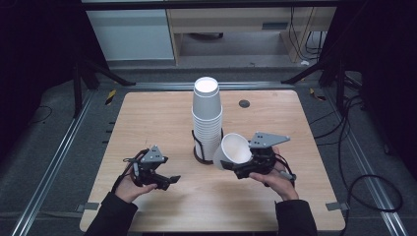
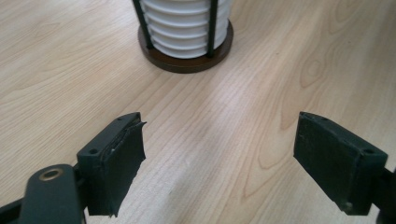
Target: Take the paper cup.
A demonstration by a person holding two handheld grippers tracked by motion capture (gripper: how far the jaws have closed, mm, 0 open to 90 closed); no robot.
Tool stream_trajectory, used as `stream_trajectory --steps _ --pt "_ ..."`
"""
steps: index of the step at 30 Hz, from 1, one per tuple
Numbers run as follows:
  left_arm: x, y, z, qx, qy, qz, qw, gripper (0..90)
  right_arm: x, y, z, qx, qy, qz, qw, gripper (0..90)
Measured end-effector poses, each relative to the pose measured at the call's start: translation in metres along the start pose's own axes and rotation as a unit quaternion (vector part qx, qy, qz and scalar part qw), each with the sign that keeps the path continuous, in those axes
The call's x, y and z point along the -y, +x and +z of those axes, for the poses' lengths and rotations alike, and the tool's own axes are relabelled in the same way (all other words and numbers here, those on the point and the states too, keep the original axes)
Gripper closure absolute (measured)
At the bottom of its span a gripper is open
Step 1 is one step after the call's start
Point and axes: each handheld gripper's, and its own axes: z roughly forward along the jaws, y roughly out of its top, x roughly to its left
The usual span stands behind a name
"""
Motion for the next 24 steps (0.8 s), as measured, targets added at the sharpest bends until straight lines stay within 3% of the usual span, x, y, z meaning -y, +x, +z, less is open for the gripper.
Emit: stream_trajectory --steps 13,17,18,24 --pt "0.003 0.006 0.001 -0.020 0.001 -0.026 0.9995 16.0 0.020 -0.015 -0.026 0.076 0.018 0.010 0.9969 14.8" --pt "0.005 0.009 0.003 -0.026 0.000 -0.038 0.9989 15.9 0.024 -0.022 -0.031 0.102 0.028 0.017 0.9943 14.8" --pt "0.006 0.010 0.003 -0.029 0.001 -0.041 0.9987 15.9 0.025 -0.027 -0.033 0.123 0.035 0.021 0.9915 14.8" --pt "0.007 0.012 0.003 -0.038 0.002 -0.050 0.9980 16.2 0.027 -0.037 -0.040 0.165 0.041 0.043 0.9845 14.8"
